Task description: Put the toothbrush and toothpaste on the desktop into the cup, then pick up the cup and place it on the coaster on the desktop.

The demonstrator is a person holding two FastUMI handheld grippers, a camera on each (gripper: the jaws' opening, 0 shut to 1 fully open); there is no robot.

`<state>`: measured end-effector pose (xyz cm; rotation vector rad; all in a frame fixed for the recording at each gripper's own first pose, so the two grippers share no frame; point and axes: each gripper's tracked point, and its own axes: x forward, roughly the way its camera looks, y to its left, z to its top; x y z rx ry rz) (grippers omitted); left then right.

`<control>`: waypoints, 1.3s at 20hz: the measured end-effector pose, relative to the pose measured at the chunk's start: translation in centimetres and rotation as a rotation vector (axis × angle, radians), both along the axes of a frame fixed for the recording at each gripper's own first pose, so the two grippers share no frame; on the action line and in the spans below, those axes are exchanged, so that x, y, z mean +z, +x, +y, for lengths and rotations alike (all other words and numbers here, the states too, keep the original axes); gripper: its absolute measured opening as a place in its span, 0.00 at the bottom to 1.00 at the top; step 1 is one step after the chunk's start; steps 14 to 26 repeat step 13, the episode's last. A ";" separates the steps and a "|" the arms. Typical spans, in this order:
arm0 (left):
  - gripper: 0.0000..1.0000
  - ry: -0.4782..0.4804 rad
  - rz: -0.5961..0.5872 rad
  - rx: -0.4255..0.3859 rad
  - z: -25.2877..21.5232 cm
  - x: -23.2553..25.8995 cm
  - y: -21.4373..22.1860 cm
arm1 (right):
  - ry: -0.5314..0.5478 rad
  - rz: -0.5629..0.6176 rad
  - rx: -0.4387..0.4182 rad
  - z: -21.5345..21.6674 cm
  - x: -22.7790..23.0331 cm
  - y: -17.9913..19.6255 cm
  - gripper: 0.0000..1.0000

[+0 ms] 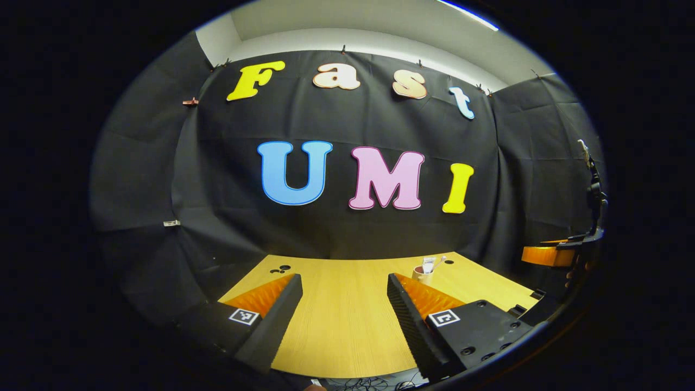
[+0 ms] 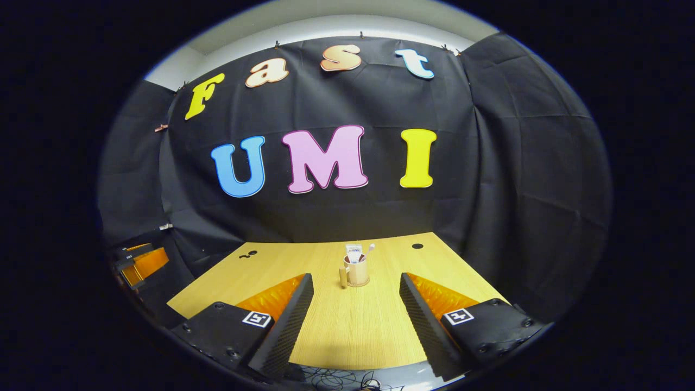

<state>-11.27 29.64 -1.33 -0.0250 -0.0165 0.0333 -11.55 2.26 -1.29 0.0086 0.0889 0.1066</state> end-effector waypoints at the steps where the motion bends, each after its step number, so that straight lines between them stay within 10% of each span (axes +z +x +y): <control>1: 0.97 0.006 -0.008 -0.013 -0.2 0.3 0.0 | 0.004 -0.005 -0.009 -0.1 0.1 -0.2 0.98; 26: 0.98 -0.012 0.035 -0.063 -2.2 -0.2 1.4 | 0.027 -0.026 -0.010 0.6 1.7 0.5 0.98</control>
